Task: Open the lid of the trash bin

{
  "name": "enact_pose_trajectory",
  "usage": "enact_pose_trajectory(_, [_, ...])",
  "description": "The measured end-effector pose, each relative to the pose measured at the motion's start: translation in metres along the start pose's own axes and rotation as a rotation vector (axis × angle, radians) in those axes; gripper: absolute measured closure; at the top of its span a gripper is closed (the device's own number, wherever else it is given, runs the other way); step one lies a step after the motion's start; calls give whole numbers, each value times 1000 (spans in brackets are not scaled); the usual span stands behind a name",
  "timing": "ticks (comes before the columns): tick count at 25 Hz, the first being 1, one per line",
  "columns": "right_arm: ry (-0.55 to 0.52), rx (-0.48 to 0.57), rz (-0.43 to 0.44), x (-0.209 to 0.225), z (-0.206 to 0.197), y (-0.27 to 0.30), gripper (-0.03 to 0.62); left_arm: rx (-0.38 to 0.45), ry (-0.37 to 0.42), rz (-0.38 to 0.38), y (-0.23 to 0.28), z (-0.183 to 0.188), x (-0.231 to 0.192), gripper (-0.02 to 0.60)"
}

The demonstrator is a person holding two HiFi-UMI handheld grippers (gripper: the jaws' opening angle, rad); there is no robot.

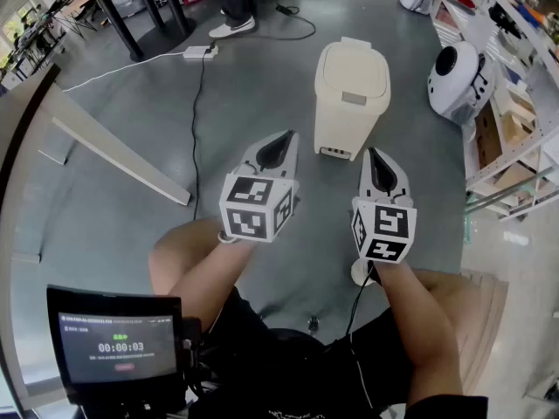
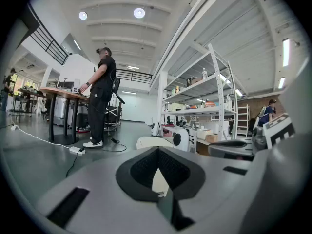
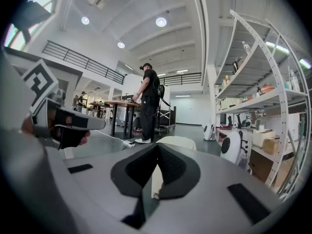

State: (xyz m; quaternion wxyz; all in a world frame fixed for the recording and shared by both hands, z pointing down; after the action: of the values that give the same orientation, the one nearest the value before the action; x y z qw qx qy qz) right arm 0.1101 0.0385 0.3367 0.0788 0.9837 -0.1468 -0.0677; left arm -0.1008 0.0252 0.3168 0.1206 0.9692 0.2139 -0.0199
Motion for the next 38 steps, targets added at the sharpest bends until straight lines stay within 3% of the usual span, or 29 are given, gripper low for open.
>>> enact_pose_trajectory(24, [-4,-7,33,2,4,10,589,1,41,-12,0,8,5,583])
enact_pose_trajectory(38, [36,-51,-2,41,20,82,589,-4,44,-70,83,54,-20,583])
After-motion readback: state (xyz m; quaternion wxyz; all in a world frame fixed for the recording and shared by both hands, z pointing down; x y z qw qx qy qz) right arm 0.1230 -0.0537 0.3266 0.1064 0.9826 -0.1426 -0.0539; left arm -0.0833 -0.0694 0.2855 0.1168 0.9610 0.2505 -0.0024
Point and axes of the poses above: the fingertips, and each gripper's own axes: y forward along the fingers, x to its right, z out of its top, the point moved 10 cm from there along -y, backward along the fingers, and after that the axes turned 3 degrees about -x, right-handed, at the moved point
